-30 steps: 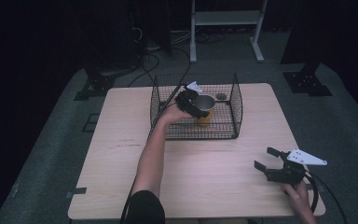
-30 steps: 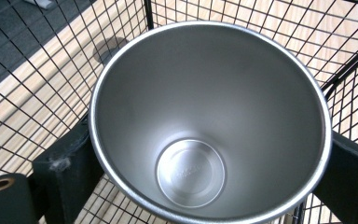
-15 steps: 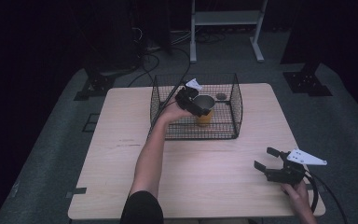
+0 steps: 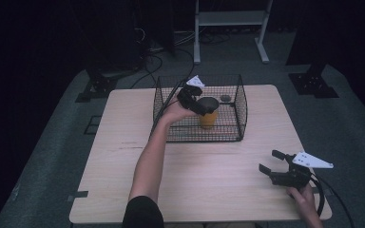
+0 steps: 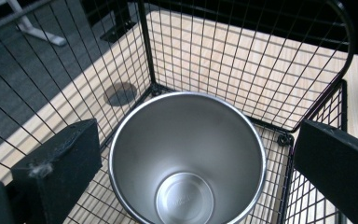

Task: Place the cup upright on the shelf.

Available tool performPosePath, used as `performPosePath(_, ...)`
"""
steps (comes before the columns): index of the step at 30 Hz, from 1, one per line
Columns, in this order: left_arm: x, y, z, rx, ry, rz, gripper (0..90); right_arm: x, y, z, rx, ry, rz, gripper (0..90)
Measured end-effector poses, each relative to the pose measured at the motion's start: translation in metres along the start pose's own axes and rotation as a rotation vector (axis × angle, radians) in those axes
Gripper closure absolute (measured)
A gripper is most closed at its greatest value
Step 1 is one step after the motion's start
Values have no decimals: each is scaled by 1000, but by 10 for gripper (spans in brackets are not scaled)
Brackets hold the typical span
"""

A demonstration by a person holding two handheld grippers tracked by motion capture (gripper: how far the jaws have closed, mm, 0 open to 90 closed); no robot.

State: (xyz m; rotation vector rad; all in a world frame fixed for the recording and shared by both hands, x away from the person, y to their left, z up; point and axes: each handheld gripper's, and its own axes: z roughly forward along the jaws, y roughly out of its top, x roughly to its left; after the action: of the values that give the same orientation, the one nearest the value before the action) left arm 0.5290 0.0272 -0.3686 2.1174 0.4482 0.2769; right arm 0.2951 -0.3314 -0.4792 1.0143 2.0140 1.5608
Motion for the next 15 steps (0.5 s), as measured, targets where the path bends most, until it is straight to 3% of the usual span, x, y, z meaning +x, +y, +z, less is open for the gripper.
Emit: performPosePath(15, -28, 3, -26, -76, -32, 40, 4, 0, 0, 0, -1, -17, 8, 128)
